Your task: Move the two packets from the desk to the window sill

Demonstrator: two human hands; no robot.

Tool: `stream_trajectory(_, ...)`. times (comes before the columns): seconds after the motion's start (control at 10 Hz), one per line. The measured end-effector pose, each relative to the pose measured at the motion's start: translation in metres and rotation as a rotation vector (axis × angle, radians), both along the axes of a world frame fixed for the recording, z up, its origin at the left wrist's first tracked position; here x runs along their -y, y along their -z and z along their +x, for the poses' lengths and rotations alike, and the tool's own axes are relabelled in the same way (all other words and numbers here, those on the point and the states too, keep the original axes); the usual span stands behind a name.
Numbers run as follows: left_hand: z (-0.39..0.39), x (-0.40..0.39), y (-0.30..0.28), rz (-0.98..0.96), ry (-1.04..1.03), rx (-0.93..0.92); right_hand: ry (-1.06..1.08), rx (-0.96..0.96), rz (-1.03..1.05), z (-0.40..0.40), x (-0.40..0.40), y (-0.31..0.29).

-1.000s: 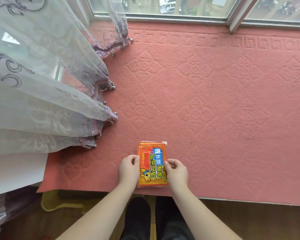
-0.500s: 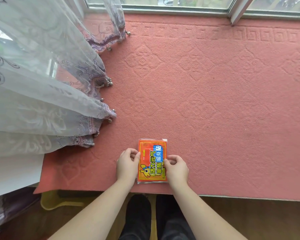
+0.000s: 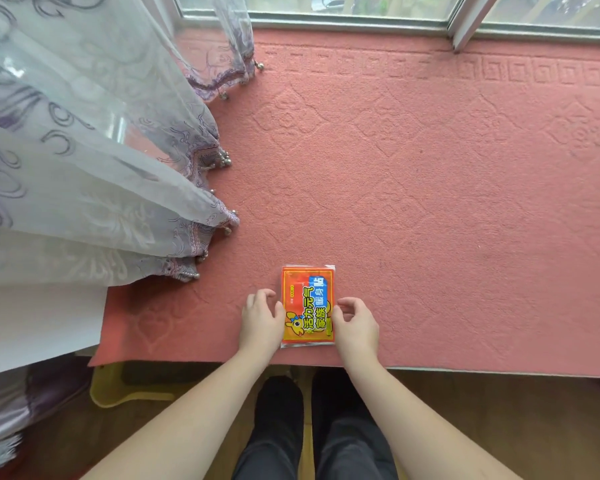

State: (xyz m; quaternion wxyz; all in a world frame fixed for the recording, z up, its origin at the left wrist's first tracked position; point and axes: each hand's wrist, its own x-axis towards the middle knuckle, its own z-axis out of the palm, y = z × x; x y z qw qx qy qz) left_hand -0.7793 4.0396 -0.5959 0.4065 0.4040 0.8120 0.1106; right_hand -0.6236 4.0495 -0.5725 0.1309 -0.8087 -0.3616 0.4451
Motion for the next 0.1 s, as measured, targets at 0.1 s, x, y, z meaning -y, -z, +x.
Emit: stream_trajectory(0.1, -0.0009, 0.0059, -0.0239, 0.098, 0.111, -0.056, -0.067, -0.036, -0.001, -0.0013, 0.0053, -0.0202)
